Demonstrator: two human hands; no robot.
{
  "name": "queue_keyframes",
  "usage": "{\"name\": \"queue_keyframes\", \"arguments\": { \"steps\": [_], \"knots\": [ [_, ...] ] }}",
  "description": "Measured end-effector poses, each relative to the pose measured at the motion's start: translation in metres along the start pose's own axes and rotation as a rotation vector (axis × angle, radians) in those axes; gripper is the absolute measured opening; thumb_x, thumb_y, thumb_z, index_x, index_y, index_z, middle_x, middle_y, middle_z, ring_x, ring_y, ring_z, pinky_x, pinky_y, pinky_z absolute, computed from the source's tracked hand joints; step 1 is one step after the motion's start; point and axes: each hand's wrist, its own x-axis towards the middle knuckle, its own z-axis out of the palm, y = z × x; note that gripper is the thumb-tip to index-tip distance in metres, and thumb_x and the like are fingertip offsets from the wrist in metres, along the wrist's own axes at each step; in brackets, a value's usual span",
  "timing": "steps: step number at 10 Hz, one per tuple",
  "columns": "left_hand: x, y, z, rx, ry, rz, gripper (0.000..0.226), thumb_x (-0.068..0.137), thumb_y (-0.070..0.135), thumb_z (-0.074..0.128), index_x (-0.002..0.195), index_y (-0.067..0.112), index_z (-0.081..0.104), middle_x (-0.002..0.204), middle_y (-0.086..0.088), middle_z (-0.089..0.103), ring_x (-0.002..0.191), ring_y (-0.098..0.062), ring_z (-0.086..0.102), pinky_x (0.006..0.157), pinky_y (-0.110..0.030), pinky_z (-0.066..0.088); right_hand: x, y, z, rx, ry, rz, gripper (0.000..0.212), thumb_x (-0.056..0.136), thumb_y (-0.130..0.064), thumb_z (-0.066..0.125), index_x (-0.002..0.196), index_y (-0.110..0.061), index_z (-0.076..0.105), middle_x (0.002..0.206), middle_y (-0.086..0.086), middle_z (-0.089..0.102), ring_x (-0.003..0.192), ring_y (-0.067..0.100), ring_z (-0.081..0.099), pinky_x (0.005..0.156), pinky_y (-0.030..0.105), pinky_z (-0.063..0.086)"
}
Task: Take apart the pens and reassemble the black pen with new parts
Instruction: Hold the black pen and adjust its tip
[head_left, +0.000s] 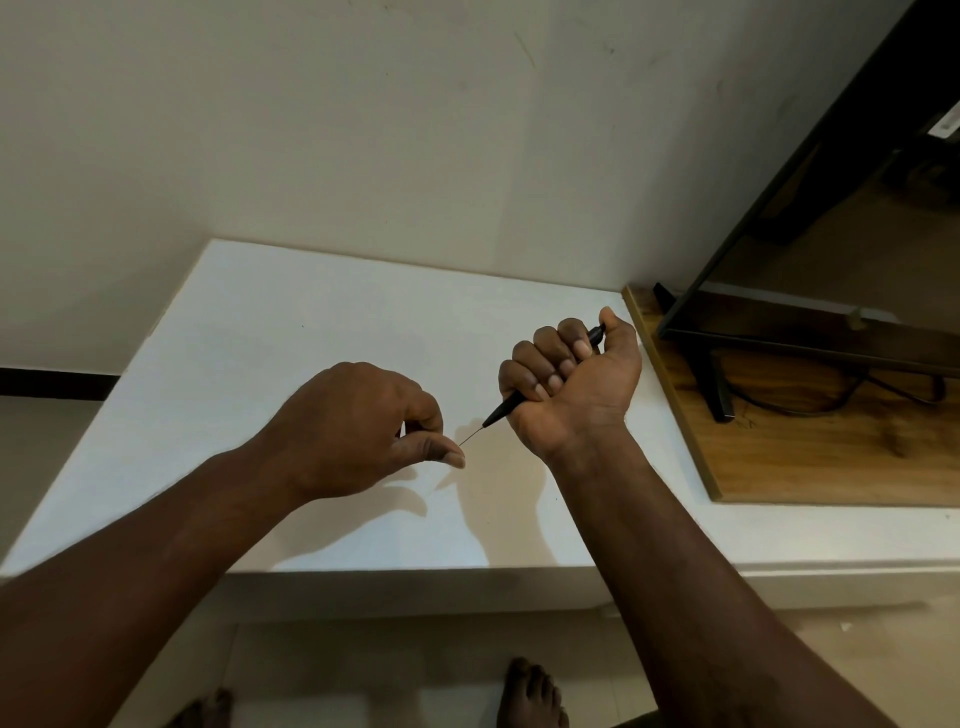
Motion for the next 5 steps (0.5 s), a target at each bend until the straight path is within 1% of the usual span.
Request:
{"name": "queue_keyframes", "arguments": {
  "steps": [2,5],
  "knots": [
    [0.0006,-0.0003,0.0011,0.008,-0.003,0.003,0.077,0.07,0.094,0.029,0.085,0.037,0.078,0.076,0.019,0.07,0.069,-0.004,0.062,0.06,-0.026,0.047,-0.0005,0.0003,-0.0001,-0.004,0.001,0.0,0.05,0.097,-0.049,0.049,0.058,-0.02,0.036,0.052,-0.005,0.023,0.04,0.011,0.017,0.042,0.022,0.016],
    [0.0012,-0.0006,0.0015,0.022,0.008,0.011,0.078,0.072,0.094,0.026,0.084,0.036,0.078,0.076,0.018,0.071,0.069,-0.005,0.062,0.061,-0.027,0.048,-0.0004,0.001,0.0001,-0.004,-0.003,0.001,0.05,0.096,-0.048,0.049,0.057,-0.02,0.036,0.052,-0.006,0.023,0.04,0.011,0.017,0.041,0.023,0.017]
  ]
}}
